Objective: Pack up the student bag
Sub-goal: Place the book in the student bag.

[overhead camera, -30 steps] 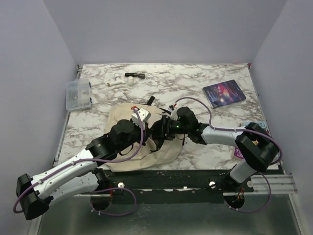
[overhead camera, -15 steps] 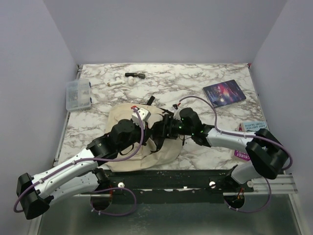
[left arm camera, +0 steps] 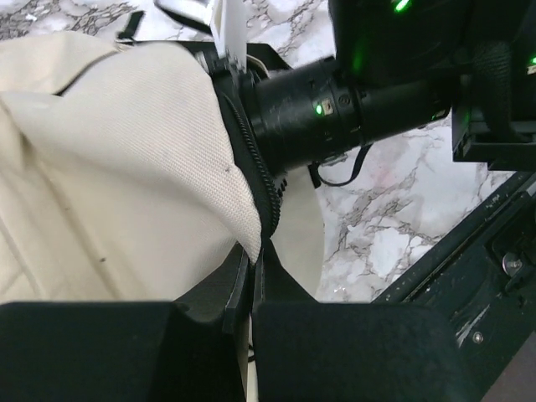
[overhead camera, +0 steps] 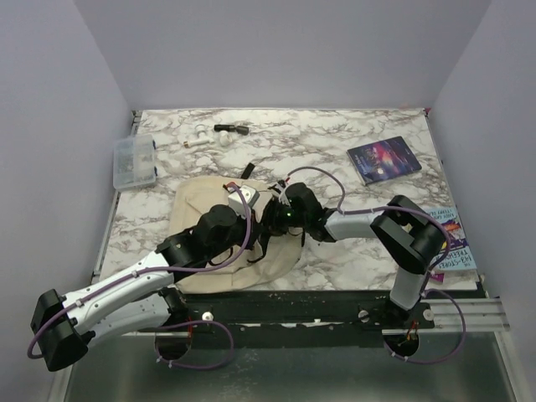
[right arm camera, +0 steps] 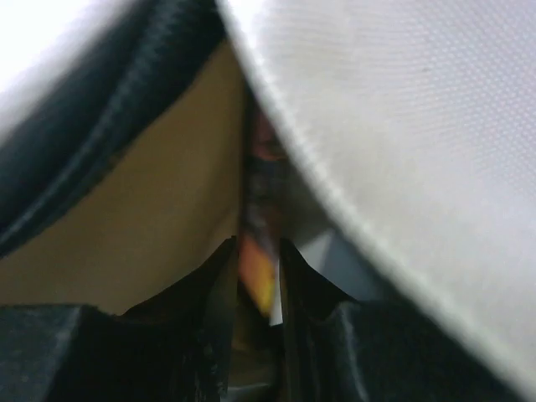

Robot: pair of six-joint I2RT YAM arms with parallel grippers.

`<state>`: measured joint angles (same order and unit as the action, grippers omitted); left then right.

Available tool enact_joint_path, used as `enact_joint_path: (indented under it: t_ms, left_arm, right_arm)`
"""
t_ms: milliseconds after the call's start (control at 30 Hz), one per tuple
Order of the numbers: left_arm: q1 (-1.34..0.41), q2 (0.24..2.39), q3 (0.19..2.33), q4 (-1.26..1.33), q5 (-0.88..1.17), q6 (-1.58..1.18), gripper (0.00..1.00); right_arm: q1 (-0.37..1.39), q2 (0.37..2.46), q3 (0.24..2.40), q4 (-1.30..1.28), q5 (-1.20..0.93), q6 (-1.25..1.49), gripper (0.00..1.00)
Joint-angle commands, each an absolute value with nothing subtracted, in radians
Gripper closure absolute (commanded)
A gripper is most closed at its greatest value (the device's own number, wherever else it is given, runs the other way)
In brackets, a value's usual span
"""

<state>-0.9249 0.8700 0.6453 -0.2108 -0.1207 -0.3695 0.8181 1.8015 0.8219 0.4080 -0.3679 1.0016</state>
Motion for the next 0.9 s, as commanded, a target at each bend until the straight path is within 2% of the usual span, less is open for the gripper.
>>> enact_joint_path:
  t_ms: [0, 133, 233, 333, 433, 633, 700, 800, 867]
  left_arm:
    - [-0.928, 0.885, 0.612, -0.205, -0.144, -0.441, 1.0]
    - [-0.928, 0.879, 0.59, -0.194, -0.175, -0.473, 1.0]
    - [-0.928, 0.884, 0.575, -0.175, -0.186, -0.487, 1.0]
    - [-0.927, 0.908, 0.573, -0.168, -0.184, -0.499, 1.0]
    - [-0.927, 0.943, 0.587, -0.171, -0.164, -0.514, 1.0]
    - [-0.925, 1.016, 0.638, -0.19, -0.086, -0.555, 1.0]
    - [-0.925, 1.047, 0.655, -0.192, -0.057, -0.557, 0.93]
    - [-0.925, 1.077, 0.683, -0.205, -0.002, -0.558, 0.77]
    - [-0.925, 1.082, 0.693, -0.211, 0.039, -0.56, 0.62]
  right_arm:
    - [0.829, 1.818, 0.907, 0.622, -0.448, 1.11, 0.7]
    - [0.806, 1.757, 0.81, 0.585, -0.444, 1.1, 0.63]
    - [0.752, 1.638, 0.708, 0.482, -0.436, 1.045, 0.56]
    - [0.697, 1.471, 0.696, 0.205, -0.376, 0.889, 0.46]
    - [0.658, 1.322, 0.746, -0.133, -0.218, 0.741, 0.37]
    - [0.432, 1.129, 0.792, -0.413, -0.129, 0.611, 0.26]
    - [0.346, 1.122, 0.804, -0.439, -0.106, 0.598, 0.2]
    - [0.224, 1.174, 0.839, -0.421, -0.12, 0.607, 0.13]
    - [0.174, 1.248, 0.877, -0.38, -0.099, 0.617, 0.13]
